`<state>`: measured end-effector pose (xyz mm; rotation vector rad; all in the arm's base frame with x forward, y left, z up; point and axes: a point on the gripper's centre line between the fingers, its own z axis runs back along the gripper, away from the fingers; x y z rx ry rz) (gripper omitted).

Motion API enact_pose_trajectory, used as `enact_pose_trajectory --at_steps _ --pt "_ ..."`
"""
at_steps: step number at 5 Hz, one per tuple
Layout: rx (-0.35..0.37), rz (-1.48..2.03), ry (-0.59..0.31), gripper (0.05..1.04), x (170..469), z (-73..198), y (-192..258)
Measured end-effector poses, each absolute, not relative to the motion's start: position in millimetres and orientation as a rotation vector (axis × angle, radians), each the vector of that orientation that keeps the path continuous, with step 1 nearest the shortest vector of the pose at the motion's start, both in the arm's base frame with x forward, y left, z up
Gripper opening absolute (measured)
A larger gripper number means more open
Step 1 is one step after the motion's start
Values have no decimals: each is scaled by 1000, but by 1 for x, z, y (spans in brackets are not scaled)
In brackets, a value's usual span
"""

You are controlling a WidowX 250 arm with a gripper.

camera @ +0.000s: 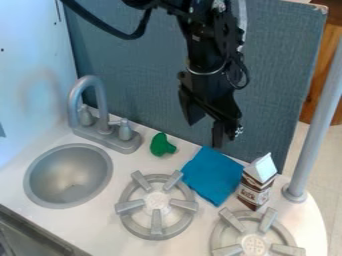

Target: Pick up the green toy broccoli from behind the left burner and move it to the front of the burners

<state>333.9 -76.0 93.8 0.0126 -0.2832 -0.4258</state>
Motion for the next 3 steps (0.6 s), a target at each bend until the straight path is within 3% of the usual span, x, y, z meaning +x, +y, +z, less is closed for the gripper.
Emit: enact_pose_trajectory --at_steps 1,2,3 --pt "13 -425 -249 1009 332 83 -76" --pt "39 -346 -181 1009 345 54 -46" --pt "58 -262 -168 1009 366 41 -16"
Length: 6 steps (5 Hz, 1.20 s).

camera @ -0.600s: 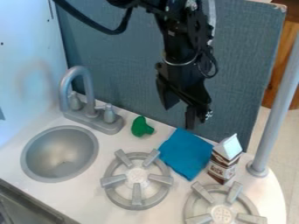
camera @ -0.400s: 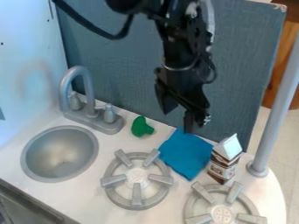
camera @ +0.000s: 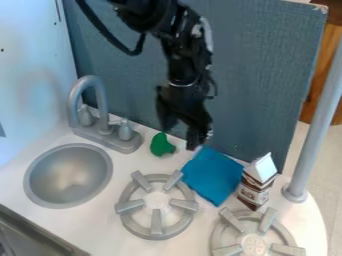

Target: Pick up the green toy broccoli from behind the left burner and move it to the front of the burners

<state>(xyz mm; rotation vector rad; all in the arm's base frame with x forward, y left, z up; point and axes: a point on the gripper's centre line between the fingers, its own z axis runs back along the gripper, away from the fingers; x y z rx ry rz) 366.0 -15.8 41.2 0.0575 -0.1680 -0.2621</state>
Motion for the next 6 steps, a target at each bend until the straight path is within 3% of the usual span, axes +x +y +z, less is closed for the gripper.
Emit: enact_pose_trajectory --at_steps 3,4,6 --pt "122 -184 -90 1009 409 -11 24" --pt "174 -271 -95 1009 418 -17 31" --pt "184 -370 -80 1009 423 -24 66"
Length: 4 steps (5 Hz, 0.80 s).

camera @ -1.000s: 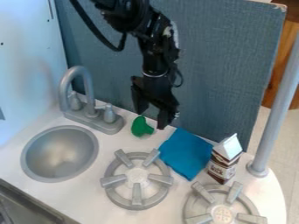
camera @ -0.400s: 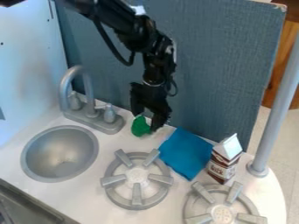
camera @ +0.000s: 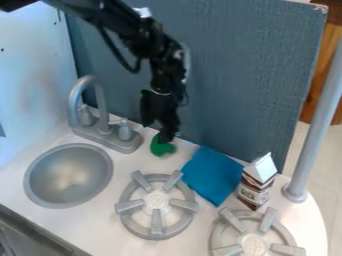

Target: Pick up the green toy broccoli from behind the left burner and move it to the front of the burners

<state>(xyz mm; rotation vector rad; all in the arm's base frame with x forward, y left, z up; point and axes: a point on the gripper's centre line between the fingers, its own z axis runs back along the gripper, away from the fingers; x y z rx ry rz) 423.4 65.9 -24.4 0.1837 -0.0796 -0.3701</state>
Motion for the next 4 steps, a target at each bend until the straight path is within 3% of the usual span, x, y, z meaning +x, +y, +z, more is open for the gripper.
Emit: enact_pose_trajectory --at_steps 2,4 --pt "127 -361 -81 1009 426 -34 99" --pt "-11 -365 -152 1009 432 -35 90"
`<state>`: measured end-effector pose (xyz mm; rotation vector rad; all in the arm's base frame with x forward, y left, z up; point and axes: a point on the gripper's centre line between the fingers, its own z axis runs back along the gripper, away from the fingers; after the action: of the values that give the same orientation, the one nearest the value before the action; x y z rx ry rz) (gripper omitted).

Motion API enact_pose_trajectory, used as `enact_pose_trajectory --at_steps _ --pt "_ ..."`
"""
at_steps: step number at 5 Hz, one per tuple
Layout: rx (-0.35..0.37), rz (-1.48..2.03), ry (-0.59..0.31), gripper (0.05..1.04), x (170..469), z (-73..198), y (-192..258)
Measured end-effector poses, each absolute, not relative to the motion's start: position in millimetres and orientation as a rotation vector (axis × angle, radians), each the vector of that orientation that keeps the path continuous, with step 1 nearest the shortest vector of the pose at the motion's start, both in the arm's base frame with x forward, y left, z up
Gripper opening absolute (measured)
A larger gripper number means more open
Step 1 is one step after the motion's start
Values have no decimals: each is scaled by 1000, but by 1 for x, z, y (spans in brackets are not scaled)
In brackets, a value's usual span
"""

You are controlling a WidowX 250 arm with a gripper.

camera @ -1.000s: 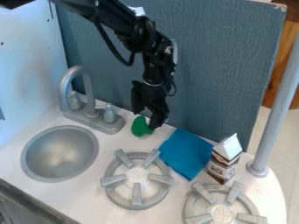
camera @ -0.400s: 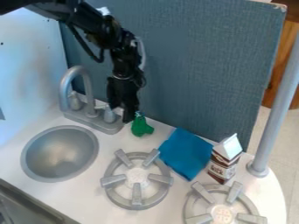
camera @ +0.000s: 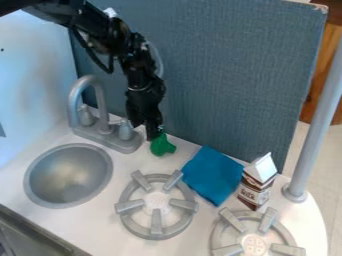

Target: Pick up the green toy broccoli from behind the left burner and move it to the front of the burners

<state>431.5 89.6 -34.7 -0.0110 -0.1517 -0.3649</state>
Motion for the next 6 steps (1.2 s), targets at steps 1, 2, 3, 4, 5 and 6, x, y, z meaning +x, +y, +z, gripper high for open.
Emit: enact_pose_trajectory --at_steps 1,2,3,4,5,6 --pt "-13 -349 -159 1009 433 -33 90" --pt "-3 -331 -168 1009 441 -36 91" --pt "0 -327 -159 1009 443 -46 90" --pt "0 -333 -165 1009 448 -47 81" --pt "-6 -335 -156 1009 449 -57 72" --pt "-3 -316 -176 1009 453 -57 70"
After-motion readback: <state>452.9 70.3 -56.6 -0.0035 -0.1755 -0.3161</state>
